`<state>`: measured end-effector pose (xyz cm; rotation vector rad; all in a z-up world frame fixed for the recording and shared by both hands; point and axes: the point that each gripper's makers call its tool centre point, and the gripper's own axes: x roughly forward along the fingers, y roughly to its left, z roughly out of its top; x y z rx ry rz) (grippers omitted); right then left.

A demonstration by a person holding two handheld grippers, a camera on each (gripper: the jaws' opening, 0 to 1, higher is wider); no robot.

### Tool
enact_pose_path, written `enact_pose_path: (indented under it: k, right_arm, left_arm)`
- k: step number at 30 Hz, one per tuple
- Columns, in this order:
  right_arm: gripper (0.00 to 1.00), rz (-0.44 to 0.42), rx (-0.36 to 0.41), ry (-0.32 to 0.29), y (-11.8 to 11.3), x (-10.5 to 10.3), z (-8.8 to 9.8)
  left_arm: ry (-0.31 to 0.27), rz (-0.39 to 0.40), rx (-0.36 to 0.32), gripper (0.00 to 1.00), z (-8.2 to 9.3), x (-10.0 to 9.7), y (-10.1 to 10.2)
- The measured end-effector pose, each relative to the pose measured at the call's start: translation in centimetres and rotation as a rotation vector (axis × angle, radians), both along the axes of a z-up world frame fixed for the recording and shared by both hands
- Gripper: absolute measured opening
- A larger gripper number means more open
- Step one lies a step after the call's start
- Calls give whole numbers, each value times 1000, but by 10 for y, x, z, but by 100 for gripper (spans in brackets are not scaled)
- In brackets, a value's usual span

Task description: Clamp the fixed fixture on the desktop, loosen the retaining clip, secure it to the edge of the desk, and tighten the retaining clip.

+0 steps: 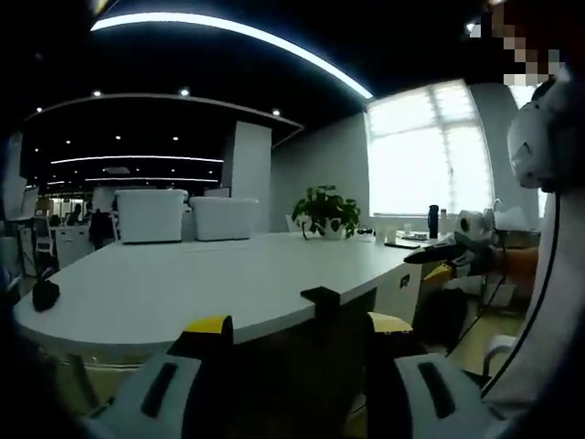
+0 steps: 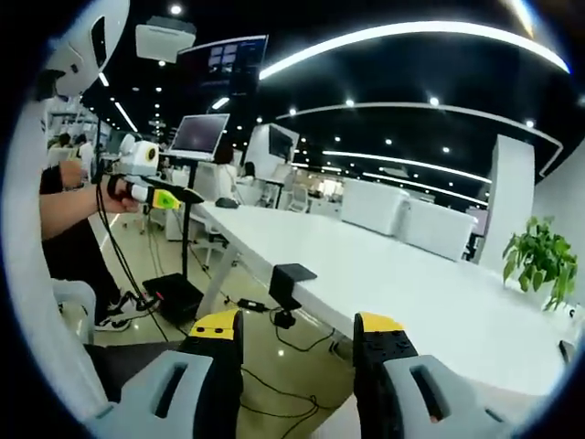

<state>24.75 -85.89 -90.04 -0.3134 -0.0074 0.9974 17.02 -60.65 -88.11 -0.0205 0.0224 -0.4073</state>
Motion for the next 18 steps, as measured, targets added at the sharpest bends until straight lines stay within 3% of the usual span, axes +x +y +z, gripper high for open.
enact_pose_path:
  k: [18]
  right_arm:
    - [45, 2, 21, 15, 1, 9, -3]
  left_arm:
    - [-18, 25, -36, 58, 0, 11, 3]
